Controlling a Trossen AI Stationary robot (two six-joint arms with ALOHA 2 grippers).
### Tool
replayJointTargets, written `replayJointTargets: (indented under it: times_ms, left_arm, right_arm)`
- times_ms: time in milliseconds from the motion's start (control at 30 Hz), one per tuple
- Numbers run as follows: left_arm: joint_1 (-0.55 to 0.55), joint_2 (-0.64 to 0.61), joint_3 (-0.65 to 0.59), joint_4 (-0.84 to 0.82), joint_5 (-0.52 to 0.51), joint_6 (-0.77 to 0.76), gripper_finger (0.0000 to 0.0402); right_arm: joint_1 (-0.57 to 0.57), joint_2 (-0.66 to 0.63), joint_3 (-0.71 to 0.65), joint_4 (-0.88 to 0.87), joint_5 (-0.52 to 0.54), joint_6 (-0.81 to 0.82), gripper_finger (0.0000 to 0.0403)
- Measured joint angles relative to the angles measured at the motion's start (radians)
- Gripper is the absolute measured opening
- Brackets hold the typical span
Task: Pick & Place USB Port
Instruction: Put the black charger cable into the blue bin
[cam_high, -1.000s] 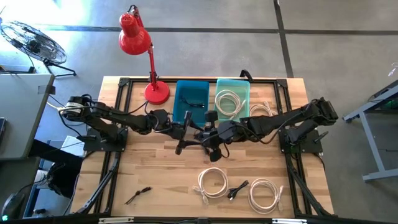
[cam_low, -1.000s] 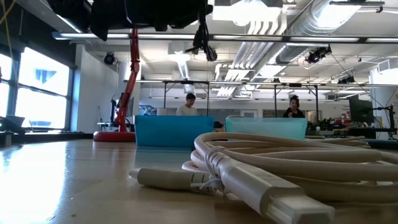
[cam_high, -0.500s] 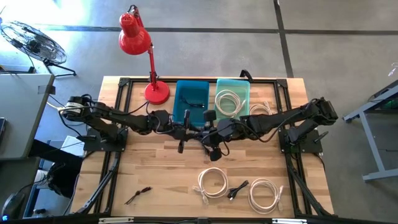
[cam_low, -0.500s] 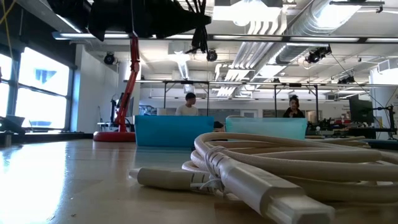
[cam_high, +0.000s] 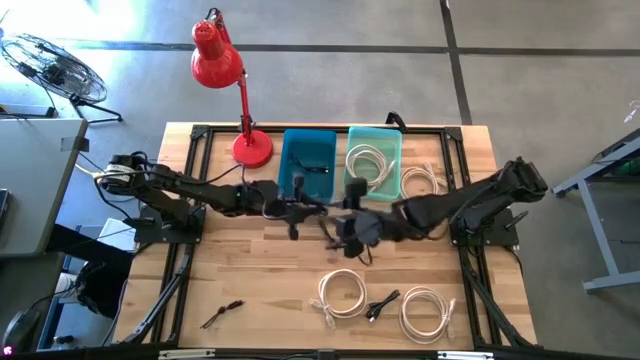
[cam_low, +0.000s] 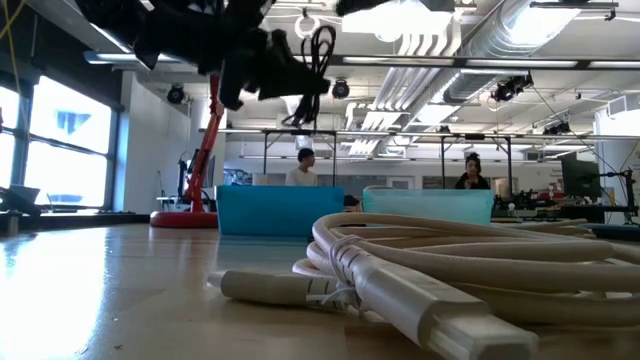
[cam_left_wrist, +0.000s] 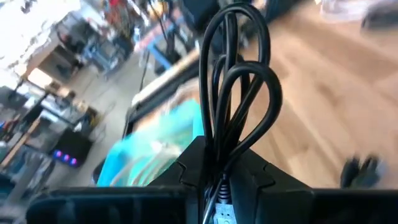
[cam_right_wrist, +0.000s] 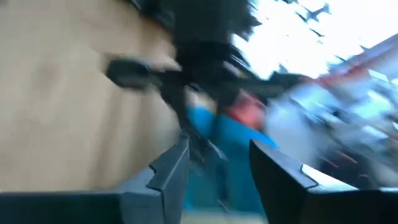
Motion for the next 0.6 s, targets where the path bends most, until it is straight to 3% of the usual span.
replayJointTargets:
  times_ms: [167,267,367,433,533,600]
  left_arm:
    - [0.001,0.000,0.000,-0.059,-0.129,0.059,0.0038]
    - [0.001,0.000,0.000,-0.079,-0.243,0.132,0.0038]
    - [0.015,0.000,0.000,-0.104,-0.354,0.198,0.0038]
    - [0.038,0.000,0.000,-0.124,-0.367,0.210,0.0038]
    - [0.084,0.000,0.000,-0.155,-0.301,0.218,0.0038]
    - [0.125,0.000,0.000,-0.174,-0.197,0.239,0.0038]
  right_arm:
    - [0.098,-0.050,0.000,-0.229,0.458,0.196,0.0164]
    - [0.144,-0.083,0.000,-0.338,0.662,0.345,0.0161]
    - [0.173,-0.121,0.000,-0.414,0.743,0.484,0.0157]
    - [0.176,-0.148,0.000,-0.442,0.759,0.549,0.0156]
    - [0.172,-0.187,0.000,-0.457,0.762,0.608,0.0156]
    - [0.159,-0.205,0.000,-0.461,0.739,0.626,0.0157]
